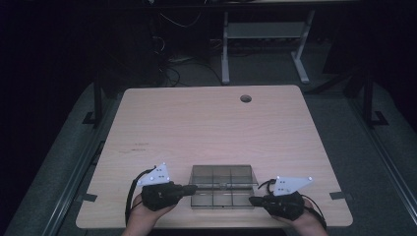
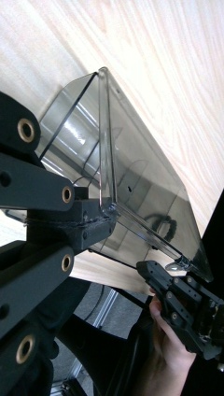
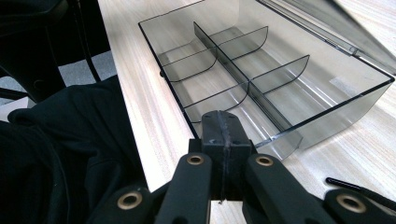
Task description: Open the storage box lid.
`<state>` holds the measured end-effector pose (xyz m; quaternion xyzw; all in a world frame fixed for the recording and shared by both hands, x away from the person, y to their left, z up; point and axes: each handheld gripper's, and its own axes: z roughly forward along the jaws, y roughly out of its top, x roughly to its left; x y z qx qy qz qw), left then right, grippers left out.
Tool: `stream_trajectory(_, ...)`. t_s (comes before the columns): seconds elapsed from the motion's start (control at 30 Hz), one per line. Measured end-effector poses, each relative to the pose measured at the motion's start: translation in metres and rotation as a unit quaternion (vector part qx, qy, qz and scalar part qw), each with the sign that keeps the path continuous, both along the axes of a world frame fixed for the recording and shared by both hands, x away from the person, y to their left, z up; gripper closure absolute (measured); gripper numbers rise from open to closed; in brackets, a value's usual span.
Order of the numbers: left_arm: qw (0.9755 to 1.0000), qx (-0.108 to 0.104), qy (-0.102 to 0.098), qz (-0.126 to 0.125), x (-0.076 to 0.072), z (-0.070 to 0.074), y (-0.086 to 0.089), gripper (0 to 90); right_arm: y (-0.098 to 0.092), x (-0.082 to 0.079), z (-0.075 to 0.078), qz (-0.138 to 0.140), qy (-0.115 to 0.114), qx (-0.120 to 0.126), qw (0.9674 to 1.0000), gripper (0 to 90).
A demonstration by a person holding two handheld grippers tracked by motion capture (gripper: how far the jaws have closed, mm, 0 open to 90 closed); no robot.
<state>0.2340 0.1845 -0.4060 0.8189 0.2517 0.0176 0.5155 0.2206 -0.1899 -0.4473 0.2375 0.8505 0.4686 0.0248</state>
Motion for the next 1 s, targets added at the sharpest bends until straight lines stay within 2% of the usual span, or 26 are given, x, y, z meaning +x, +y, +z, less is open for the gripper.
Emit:
stream_trajectory(0.67,0.9997,-0.010,-0.020,-0.001,0.012,0.010,-0.002,89.7,0.000,0.000,0.000,-0.001,0.001,0.001,1.0000,89.8)
stream_trajectory(0.83,0.9995,-0.018,-0.028,0.000,0.014,0.015,-0.003,89.7,0.000,0.000,0.000,-0.001,0.002,-0.001,1.0000,89.4)
stream_trajectory(0.9,0.9994,-0.019,-0.028,0.000,0.014,0.015,-0.003,89.7,0.000,0.000,0.002,-0.003,0.005,0.005,1.0000,80.9)
stream_trajectory(1.0,0.9994,-0.019,-0.028,-0.001,0.014,0.015,-0.003,89.7,-0.003,-0.001,0.008,-0.011,-0.005,0.015,0.9998,73.2)
